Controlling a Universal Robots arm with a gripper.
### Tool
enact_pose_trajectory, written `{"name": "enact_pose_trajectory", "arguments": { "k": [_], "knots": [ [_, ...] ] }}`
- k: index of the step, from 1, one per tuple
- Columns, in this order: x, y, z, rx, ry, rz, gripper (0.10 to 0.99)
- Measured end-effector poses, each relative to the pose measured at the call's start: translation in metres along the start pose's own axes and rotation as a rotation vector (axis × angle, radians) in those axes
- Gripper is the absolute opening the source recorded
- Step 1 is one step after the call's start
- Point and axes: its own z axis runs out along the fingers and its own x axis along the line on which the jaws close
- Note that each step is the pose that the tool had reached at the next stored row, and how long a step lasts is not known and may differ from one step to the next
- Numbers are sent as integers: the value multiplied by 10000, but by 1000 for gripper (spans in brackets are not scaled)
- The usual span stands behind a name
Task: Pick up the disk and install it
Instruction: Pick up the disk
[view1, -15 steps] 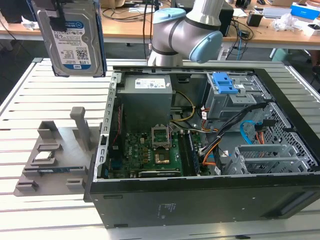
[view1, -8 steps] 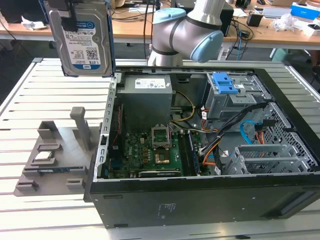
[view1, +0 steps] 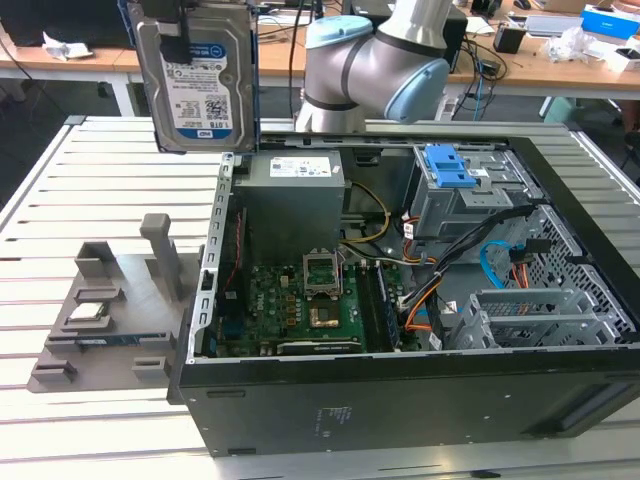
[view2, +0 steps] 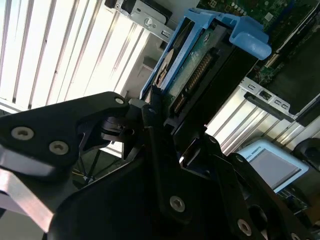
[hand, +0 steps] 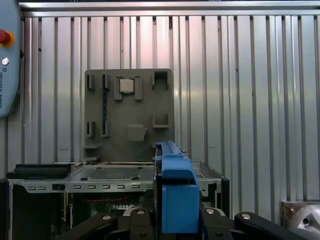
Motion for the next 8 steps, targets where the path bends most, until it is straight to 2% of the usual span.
{"name": "enact_pose_trajectory", "arguments": {
  "k": [2,8],
  "knots": [
    [-2,-100,-4,0,0,2,361],
    [-4,-291,-13,0,0,1,361]
  ]
}}
